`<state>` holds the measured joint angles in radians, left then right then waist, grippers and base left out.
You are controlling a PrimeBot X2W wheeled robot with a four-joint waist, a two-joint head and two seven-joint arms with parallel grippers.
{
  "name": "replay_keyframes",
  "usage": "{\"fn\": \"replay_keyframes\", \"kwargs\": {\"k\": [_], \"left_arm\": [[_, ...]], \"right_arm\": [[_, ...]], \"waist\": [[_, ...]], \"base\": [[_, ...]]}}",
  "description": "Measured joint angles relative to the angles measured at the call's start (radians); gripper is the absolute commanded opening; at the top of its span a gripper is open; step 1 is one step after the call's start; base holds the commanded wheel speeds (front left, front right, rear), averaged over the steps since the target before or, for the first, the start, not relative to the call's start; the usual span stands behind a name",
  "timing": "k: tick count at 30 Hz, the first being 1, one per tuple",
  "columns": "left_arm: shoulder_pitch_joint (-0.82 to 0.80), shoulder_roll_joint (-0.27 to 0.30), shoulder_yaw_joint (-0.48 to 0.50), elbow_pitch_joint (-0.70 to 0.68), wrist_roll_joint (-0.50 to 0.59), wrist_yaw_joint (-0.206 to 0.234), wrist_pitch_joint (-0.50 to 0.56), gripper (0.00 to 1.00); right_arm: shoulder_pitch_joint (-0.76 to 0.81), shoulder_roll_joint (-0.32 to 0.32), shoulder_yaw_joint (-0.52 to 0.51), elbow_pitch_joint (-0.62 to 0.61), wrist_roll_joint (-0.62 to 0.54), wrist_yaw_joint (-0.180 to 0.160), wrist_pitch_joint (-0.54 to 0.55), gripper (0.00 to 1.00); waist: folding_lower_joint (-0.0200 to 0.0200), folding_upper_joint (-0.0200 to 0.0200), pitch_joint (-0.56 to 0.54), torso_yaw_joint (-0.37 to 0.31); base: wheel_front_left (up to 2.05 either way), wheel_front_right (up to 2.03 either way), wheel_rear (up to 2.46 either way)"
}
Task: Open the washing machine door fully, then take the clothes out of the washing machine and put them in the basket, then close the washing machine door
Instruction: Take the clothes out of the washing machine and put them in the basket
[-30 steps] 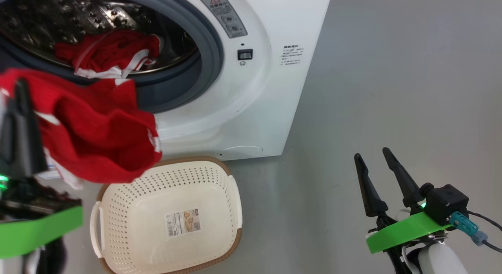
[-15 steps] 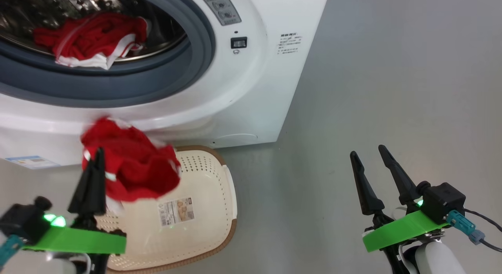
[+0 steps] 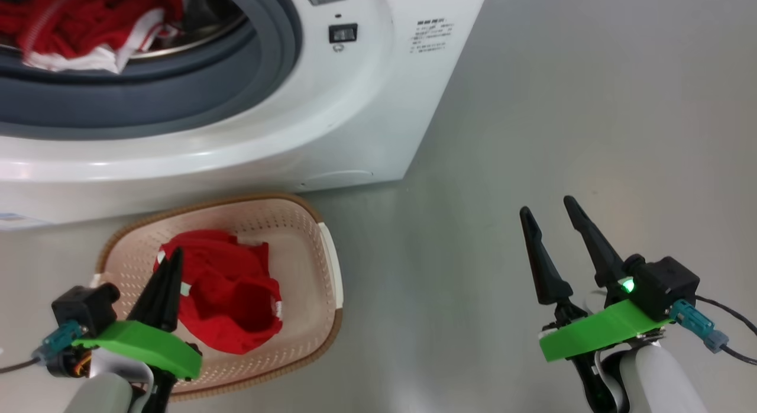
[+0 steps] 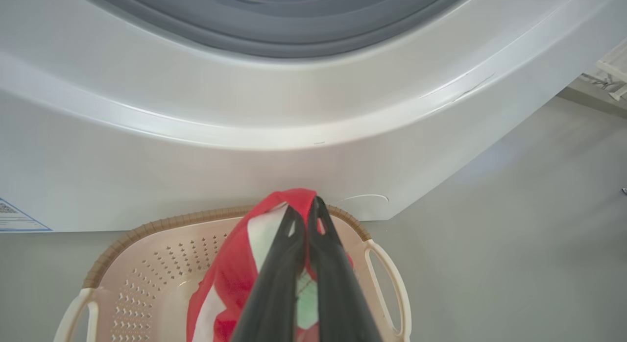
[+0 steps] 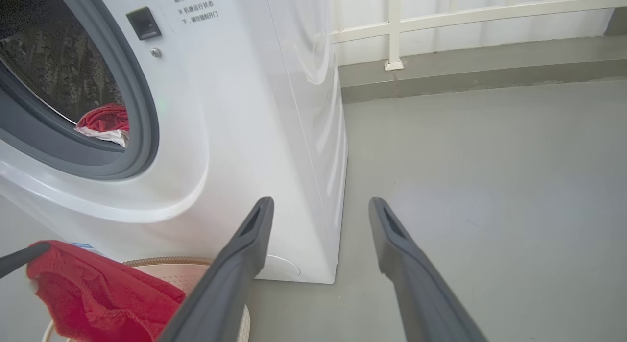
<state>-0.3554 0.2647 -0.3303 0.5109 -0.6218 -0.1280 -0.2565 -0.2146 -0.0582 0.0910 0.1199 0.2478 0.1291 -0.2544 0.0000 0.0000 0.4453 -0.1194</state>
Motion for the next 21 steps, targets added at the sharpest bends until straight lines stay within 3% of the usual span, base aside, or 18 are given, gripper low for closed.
{"fn": "replay_keyframes", "kwargs": {"k": [21], "left_arm": [[-0.232, 0.08, -0.258, 0.409, -0.131, 0.0, 0.0, 0.0]], "right_arm": [[-0.079, 0.002, 0.054, -0.047, 0.055, 0.0, 0.0, 1.0]], "waist": [[0.0, 0.0, 0.202, -0.085]], "base": [[0.0, 0.0, 0.0]]}}
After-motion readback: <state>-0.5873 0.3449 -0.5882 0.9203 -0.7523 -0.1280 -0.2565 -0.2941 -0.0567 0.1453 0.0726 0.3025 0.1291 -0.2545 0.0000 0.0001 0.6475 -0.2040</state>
